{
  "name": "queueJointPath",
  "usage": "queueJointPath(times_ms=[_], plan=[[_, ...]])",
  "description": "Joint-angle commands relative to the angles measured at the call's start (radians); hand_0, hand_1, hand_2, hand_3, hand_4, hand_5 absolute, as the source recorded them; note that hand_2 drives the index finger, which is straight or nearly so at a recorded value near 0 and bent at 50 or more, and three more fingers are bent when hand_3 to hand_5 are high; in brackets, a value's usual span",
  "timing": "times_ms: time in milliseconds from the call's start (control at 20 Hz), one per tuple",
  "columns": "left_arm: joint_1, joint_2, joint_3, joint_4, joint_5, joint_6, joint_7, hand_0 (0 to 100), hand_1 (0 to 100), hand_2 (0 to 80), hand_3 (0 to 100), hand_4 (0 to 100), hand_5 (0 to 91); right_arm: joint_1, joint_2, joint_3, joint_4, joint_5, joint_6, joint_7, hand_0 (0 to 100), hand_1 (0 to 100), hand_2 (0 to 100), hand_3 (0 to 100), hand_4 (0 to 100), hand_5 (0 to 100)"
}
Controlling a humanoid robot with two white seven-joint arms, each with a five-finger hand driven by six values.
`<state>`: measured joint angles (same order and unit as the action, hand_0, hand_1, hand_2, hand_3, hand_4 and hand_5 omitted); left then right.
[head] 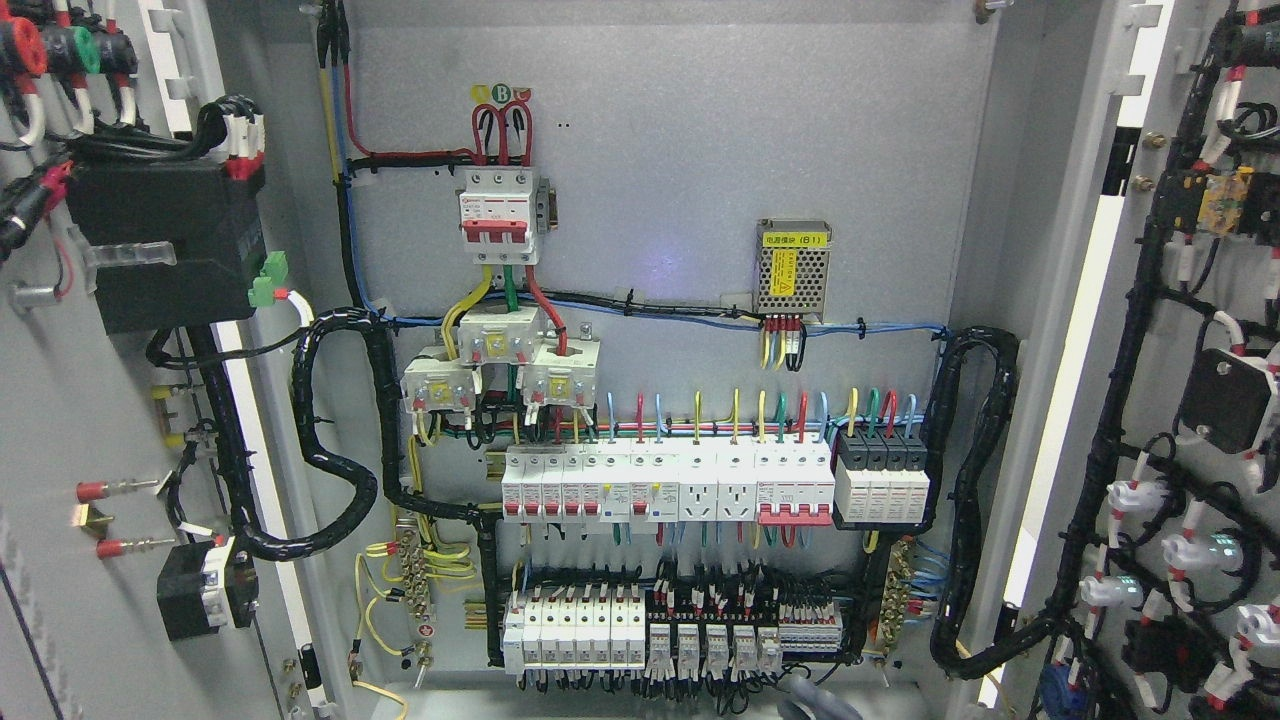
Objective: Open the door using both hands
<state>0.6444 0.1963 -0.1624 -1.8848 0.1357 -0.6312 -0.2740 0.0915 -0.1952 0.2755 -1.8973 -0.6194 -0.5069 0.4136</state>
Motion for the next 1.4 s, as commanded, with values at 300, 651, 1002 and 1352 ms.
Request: queueJointPath(times_ms=[300, 651, 1002, 1352], plan=[[-0.176, -0.067, 0.050, -0.129, 0.005, -0.134, 0.002, 12, 39, 0.0, 0, 0, 0.0, 0.083, -0.105, -0.134, -0.111, 0.010, -0.084, 0.005, 12, 39, 0, 0, 0, 0], [-0.281, -0.087, 0.092, -0.143, 0.005, -0.226, 0.002, 12, 39, 0.0, 0, 0, 0.0, 0.148, -0.118, -0.211, -0.131, 0.010, -0.105, 0.004, 12, 39, 0, 0, 0, 0], [-0.330, -0.110, 0.150, -0.157, 0.009, -0.373, 0.009, 12, 39, 0.0, 0, 0, 0.0, 0.148, -0.118, -0.271, -0.132, 0.010, -0.105, 0.004, 12, 39, 0, 0, 0, 0], [-0.324, -0.084, 0.234, -0.158, 0.068, -0.456, 0.009, 12, 39, 0.0, 0, 0, 0.0, 0.148, -0.113, -0.351, -0.124, 0.009, -0.104, -0.004, 12, 39, 0, 0, 0, 0]])
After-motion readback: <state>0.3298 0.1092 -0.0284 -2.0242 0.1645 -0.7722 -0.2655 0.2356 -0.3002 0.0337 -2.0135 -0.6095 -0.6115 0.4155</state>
